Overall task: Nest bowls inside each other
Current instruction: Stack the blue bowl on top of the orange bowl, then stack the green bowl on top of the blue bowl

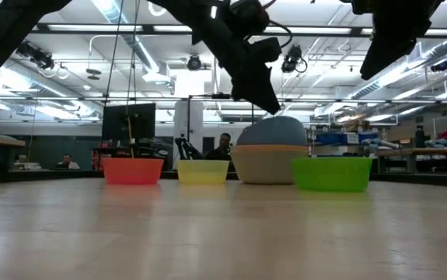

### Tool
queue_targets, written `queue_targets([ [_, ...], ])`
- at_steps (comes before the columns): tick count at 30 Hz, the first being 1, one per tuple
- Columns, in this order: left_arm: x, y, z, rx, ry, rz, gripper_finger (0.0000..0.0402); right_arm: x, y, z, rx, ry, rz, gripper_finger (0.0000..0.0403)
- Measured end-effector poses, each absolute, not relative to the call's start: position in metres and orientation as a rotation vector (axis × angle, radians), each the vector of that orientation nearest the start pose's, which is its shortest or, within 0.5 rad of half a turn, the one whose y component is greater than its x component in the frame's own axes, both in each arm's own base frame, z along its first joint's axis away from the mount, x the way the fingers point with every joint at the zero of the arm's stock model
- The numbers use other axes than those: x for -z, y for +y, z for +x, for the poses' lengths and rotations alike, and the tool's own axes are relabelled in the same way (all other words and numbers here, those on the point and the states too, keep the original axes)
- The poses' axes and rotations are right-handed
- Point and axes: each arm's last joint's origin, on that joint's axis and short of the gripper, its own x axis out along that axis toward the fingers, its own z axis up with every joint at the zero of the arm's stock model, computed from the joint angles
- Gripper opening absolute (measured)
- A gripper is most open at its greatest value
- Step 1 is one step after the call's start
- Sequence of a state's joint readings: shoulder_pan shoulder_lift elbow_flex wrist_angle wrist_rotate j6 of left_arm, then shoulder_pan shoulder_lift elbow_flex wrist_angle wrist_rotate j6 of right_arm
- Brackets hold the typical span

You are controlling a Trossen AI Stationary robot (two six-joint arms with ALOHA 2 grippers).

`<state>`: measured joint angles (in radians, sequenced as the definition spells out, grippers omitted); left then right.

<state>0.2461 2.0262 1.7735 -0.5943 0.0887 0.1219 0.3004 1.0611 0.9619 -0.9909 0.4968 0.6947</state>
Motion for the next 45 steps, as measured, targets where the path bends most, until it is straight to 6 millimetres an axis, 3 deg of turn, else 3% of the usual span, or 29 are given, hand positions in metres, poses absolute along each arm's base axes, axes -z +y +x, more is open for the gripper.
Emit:
queue_targets([
  [7, -0.287, 0.098, 0.439, -0.085, 0.857, -0.045, 0.0113, -0.287, 0.041, 0.18, 0.524, 0.87, 0.251, 0.0126],
  [15, -0.306, 0.065, 0.446, 0.001, 0.811, -0.006, 0.0113, -0.287, 0.039, 0.18, 0.579, 0.836, 0.3, 0.0148],
  [20, -0.283, 0.076, 0.451, -0.04, 0.818, -0.02, 0.0113, -0.289, 0.039, 0.183, 0.582, 0.801, 0.287, 0.0155],
  [26, -0.249, 0.104, 0.453, -0.119, 0.79, -0.098, 0.0109, -0.289, 0.04, 0.183, 0.571, 0.804, 0.27, 0.0154],
  [32, -0.225, 0.126, 0.441, -0.16, 0.841, -0.211, 0.0099, -0.289, 0.04, 0.183, 0.567, 0.807, 0.26, 0.0153],
  [37, -0.222, 0.13, 0.438, -0.128, 0.847, -0.253, 0.0097, -0.289, 0.04, 0.183, 0.567, 0.806, 0.261, 0.0153],
  [45, -0.236, 0.105, 0.443, -0.04, 0.848, -0.3, 0.0097, -0.289, 0.04, 0.183, 0.571, 0.803, 0.277, 0.0153],
])
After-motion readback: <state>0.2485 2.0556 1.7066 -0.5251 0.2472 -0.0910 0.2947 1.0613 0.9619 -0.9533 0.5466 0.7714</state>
